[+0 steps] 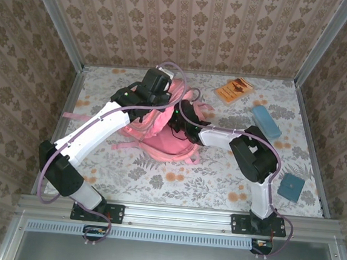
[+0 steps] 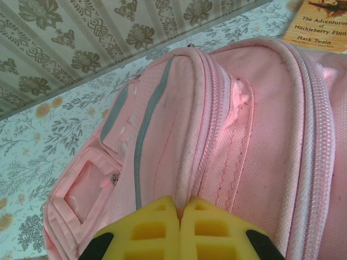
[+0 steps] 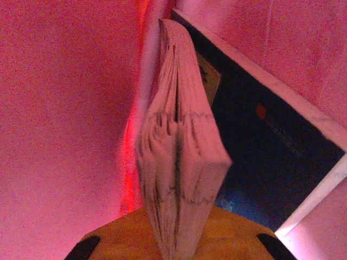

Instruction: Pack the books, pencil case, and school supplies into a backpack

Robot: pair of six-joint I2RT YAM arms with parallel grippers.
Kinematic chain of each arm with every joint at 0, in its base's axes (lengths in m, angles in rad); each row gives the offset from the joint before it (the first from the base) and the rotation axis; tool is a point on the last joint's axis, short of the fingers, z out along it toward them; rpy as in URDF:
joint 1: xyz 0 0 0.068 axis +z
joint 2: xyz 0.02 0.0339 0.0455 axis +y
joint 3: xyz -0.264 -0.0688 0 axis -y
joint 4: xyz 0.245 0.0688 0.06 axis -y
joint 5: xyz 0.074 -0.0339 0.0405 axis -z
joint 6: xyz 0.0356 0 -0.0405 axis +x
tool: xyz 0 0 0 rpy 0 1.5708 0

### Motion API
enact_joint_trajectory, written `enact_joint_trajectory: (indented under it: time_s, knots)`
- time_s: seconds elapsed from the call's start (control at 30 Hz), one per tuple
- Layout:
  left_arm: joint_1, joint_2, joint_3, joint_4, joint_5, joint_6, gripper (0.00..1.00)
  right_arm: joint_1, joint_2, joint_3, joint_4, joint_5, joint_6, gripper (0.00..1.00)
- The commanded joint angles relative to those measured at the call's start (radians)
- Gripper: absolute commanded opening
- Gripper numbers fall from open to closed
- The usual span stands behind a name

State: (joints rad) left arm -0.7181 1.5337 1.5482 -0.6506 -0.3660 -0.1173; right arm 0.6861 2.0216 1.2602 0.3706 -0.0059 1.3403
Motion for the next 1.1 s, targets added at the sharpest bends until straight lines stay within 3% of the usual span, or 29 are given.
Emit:
enact_joint_trajectory:
  time_s: [0.0, 0.07, 0.13, 0.5, 0.7, 0.93, 1.07]
  knots:
    - [0.012, -0.065, 0.051, 0.071, -0.019, -0.057, 0.02, -0.006, 0.034, 0.040, -0.002, 0.007, 0.056, 0.30]
    - [0.018, -0.063, 0.050, 0.067, -0.018, -0.062, 0.02, -0.010, 0.020, 0.030, -0.004, -0.019, 0.061, 0.48]
    - [0.022, -0.062, 0.046, 0.062, -0.018, -0.065, 0.02, -0.016, -0.011, 0.010, -0.020, -0.048, 0.069, 0.55]
    - [0.055, -0.049, 0.020, 0.049, 0.013, -0.080, 0.02, -0.046, -0.256, -0.138, -0.169, -0.139, 0.141, 0.44]
    - [0.068, -0.049, -0.025, 0.052, 0.047, -0.076, 0.02, -0.066, -0.388, -0.210, -0.241, -0.186, 0.093, 0.38]
    - [0.080, -0.084, -0.144, 0.069, 0.120, -0.049, 0.02, -0.103, -0.616, -0.329, -0.436, -0.127, -0.093, 0.41]
    - [0.084, -0.108, -0.229, 0.063, 0.167, -0.026, 0.03, -0.160, -0.707, -0.311, -0.609, -0.021, -0.244, 0.52]
